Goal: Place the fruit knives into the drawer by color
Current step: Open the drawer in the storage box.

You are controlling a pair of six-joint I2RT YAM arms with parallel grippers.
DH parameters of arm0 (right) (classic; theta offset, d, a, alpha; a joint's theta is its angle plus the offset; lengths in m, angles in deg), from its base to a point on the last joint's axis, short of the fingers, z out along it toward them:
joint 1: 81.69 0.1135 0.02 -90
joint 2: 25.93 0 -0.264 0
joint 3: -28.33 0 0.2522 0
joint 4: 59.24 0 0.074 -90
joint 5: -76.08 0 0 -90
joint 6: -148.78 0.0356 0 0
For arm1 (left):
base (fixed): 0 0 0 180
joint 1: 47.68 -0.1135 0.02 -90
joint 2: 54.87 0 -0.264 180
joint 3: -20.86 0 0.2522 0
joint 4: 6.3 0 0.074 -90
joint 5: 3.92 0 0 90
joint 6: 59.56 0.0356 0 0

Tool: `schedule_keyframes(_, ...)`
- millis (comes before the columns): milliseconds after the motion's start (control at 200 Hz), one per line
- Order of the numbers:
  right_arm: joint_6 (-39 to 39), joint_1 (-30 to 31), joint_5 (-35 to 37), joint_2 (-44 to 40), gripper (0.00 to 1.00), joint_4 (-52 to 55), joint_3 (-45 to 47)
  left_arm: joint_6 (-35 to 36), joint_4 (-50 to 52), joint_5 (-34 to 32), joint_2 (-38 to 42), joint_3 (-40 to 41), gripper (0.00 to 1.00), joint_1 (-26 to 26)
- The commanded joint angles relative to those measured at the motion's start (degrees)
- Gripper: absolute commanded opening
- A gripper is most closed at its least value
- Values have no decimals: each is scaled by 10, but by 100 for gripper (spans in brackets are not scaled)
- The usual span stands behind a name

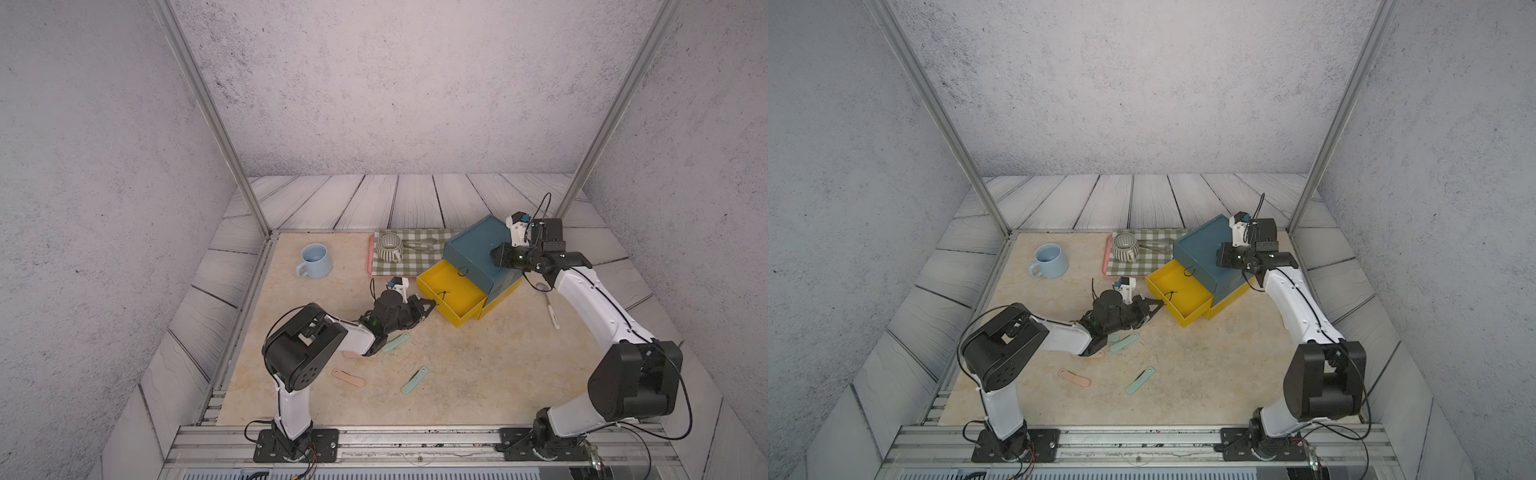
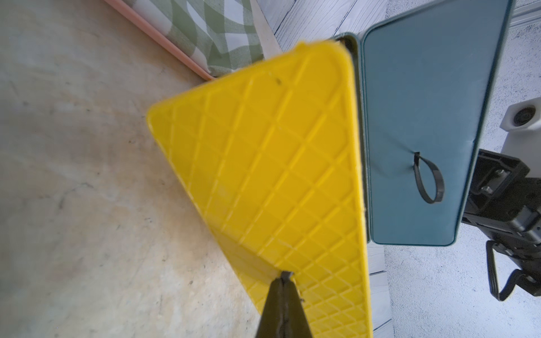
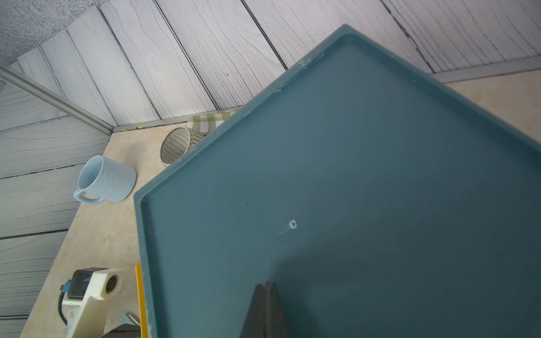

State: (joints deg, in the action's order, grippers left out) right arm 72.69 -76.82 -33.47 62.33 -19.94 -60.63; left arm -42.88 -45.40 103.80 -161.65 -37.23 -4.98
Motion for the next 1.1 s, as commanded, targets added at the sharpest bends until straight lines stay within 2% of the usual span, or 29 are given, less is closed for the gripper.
schedule_keyframes(0,2,4,48,61,4,211,60,17,3,-10,19,6,0,-7)
schedule_keyframes(325,2,4,47,59,4,211,60,17,10,-11,23,9,0,-6)
schedule_keyframes(620,3,4,44,55,4,211,60,39,56,-3,45,-1,28,-6)
schedule_keyframes(726,4,4,43,52,4,210,60,62,92,-9,73,-1,34,-6)
schedule_keyframes(866,5,4,42,49,4,209,59,92,139,-21,117,1,37,-5)
schedule_keyframes(976,5,3,41,48,4,208,59,120,205,-31,161,2,38,-6)
schedule_keyframes(1096,5,4,39,45,4,208,61,170,387,-52,234,-13,39,-9)
